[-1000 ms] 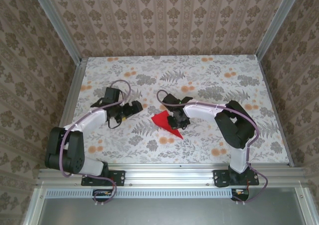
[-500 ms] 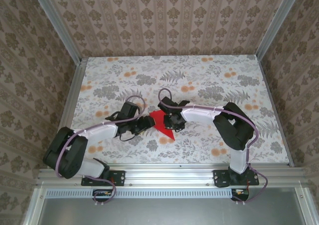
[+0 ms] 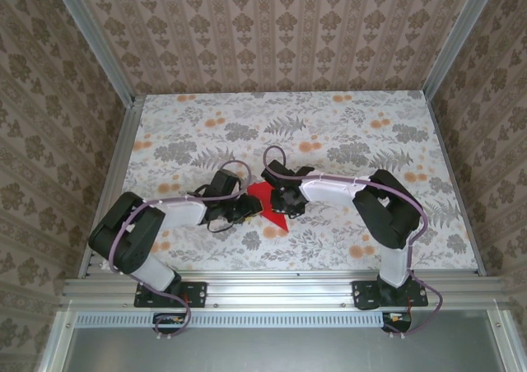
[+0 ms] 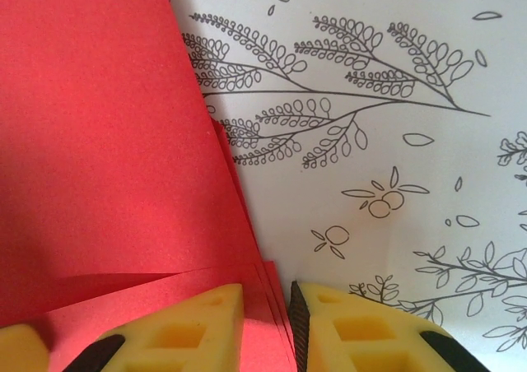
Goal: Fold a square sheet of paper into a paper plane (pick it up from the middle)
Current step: Rotate the paper at the center of the table, then fold the wing for the fifth time at the center of the table.
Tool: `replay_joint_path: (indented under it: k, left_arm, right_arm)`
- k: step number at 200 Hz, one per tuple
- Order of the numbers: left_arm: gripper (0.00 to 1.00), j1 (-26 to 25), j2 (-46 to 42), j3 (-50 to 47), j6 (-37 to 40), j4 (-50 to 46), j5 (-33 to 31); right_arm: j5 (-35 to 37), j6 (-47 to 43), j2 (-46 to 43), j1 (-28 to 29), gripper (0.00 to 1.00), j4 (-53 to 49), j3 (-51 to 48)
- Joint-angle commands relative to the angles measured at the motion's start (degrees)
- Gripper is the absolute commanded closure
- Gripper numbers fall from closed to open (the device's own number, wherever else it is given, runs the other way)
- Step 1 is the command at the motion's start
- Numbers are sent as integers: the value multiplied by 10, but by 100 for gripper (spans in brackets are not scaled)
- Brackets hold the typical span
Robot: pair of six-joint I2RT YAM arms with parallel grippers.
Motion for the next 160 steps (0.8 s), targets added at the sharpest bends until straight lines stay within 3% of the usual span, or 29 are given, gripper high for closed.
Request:
replay_joint_path:
  k: [1,39,85,124,160]
  left_arm:
    - [72,-5,12,18,-9,27,17]
    - [87,-3,15,41,34,5,-1]
    - [94,-3,25,127,257,-111,-24]
    - [96,1,98,213,391,-194,6]
    - [98,6,144,267,449,-215,10]
  right_arm:
    - [-60,14,25,9,76,50,-21]
    - [-60,4,-28,-7,71,66,-41]
    - [-65,-66,-148,-62,58,90,-87]
    - [-129,-117,-163,-110,61,119,-112]
    - [-176,-141,-128,-134,70,149,-115]
